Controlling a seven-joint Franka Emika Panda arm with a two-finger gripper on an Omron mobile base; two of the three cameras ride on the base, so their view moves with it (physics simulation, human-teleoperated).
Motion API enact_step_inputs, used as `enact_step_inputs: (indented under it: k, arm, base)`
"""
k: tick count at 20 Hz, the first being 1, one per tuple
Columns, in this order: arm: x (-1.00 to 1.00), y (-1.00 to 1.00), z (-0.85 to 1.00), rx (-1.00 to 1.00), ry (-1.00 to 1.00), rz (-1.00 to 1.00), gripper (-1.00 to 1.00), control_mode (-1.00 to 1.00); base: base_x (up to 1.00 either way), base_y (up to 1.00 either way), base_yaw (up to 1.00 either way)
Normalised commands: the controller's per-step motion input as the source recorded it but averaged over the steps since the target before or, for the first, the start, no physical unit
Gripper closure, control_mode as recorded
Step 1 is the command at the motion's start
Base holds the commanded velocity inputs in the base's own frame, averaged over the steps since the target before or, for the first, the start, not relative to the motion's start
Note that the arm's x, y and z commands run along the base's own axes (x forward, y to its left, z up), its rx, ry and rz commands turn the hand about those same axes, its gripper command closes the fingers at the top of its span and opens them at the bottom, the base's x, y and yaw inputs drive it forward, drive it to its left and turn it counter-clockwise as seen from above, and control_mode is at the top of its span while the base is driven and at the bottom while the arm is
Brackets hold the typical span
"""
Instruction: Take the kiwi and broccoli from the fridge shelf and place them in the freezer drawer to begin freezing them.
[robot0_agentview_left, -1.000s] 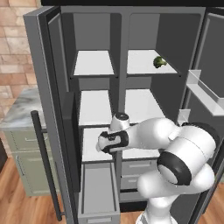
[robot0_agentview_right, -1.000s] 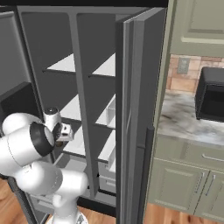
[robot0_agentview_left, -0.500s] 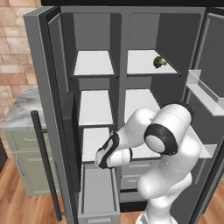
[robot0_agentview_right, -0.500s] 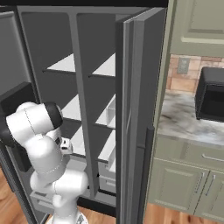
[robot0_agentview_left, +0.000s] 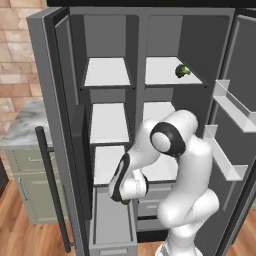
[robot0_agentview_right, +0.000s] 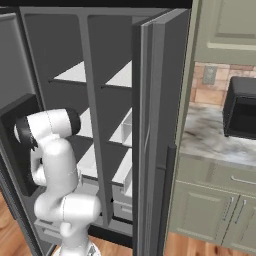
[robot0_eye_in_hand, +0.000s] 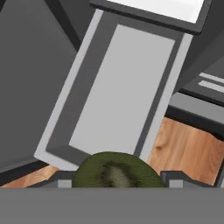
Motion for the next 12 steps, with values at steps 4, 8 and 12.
enact_step_inputs:
  k: [4,8,12]
  arm:
    - [0.0,0.0,-0.6,-0.02,0.06,0.0,1.0,-1.0]
    - [0.0,0.01,-0.58,-0.04,0.05,0.0,1.0,-1.0]
    - [0.0,0.11,-0.52,-0.07,0.04,0.0,1.0,-1.0]
  base:
    - [0.0,0.0,0.0]
    - [0.0,0.0,0.0]
    - [0.0,0.0,0.0]
